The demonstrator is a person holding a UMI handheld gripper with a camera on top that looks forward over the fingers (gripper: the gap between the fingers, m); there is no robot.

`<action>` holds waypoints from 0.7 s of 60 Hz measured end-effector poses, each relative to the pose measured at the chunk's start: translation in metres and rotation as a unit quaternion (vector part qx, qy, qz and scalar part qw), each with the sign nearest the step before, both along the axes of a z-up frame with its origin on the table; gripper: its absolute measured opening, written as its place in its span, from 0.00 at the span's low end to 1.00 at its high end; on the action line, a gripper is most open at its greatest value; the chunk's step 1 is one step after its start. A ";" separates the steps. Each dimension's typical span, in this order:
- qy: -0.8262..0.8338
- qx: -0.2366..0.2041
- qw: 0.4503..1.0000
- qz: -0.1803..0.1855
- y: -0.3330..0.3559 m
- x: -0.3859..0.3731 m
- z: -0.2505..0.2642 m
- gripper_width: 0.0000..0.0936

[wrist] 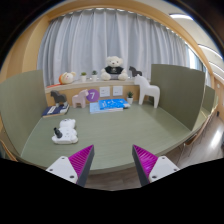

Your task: Unplug charger

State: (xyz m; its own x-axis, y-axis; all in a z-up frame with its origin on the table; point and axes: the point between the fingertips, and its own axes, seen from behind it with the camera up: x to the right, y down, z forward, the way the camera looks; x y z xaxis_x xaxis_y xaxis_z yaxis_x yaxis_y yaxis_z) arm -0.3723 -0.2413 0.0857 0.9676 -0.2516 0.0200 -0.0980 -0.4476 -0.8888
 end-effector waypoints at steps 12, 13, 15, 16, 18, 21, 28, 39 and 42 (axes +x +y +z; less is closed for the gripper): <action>0.044 -0.034 0.993 0.105 0.038 -0.124 -0.061 0.82; 0.047 -0.033 0.992 0.113 0.044 -0.134 -0.062 0.82; 0.050 -0.033 0.991 0.124 0.055 -0.150 -0.067 0.81; 0.052 -0.033 0.990 0.128 0.060 -0.157 -0.069 0.81; 0.051 -0.033 0.989 0.135 0.073 -0.170 -0.071 0.81; 0.049 -0.031 0.988 0.145 0.093 -0.186 -0.074 0.80; 0.037 -0.023 0.987 0.154 0.140 -0.208 -0.076 0.77; 0.008 -0.023 0.990 0.142 0.189 -0.210 -0.084 0.61; 0.009 -0.026 0.991 0.134 0.195 -0.208 -0.090 0.47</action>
State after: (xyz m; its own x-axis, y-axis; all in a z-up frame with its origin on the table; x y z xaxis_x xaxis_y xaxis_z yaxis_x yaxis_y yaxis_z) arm -0.5804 -0.0464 -0.0039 0.9999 0.0144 0.0083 0.0145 -0.5055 -0.8627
